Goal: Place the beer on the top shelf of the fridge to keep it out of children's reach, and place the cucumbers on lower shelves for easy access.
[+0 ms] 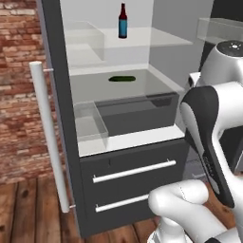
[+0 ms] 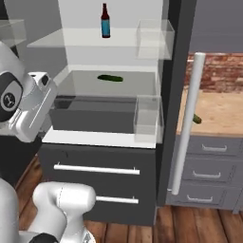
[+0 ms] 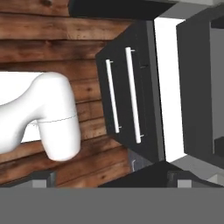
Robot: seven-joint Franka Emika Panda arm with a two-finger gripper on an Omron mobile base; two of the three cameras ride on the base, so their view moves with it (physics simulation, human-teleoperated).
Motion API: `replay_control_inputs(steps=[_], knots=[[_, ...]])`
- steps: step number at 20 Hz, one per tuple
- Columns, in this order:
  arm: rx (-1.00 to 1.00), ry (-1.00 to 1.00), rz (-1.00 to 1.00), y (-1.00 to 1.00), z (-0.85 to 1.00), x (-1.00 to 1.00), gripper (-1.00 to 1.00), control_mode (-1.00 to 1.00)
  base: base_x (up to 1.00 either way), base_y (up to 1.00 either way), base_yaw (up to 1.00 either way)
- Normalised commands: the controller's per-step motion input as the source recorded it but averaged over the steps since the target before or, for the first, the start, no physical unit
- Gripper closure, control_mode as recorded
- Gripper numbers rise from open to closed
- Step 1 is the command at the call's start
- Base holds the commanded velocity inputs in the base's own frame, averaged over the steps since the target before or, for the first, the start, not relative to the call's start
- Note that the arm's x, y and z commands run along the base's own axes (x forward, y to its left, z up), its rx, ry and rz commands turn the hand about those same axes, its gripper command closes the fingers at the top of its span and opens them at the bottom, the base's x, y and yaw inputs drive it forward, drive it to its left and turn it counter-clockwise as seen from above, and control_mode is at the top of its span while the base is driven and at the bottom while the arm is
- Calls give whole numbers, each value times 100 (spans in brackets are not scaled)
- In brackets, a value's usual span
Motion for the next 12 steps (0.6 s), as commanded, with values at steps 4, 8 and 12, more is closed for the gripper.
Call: replay_control_inputs(steps=[4,8,12], knots=[[0,0,0,0,0,0,-100,100,1,-3,-51],[0,0,0,0,0,0,-100,100,1,0,-66],[0,0,0,0,0,0,-100,100,0,0,-76]])
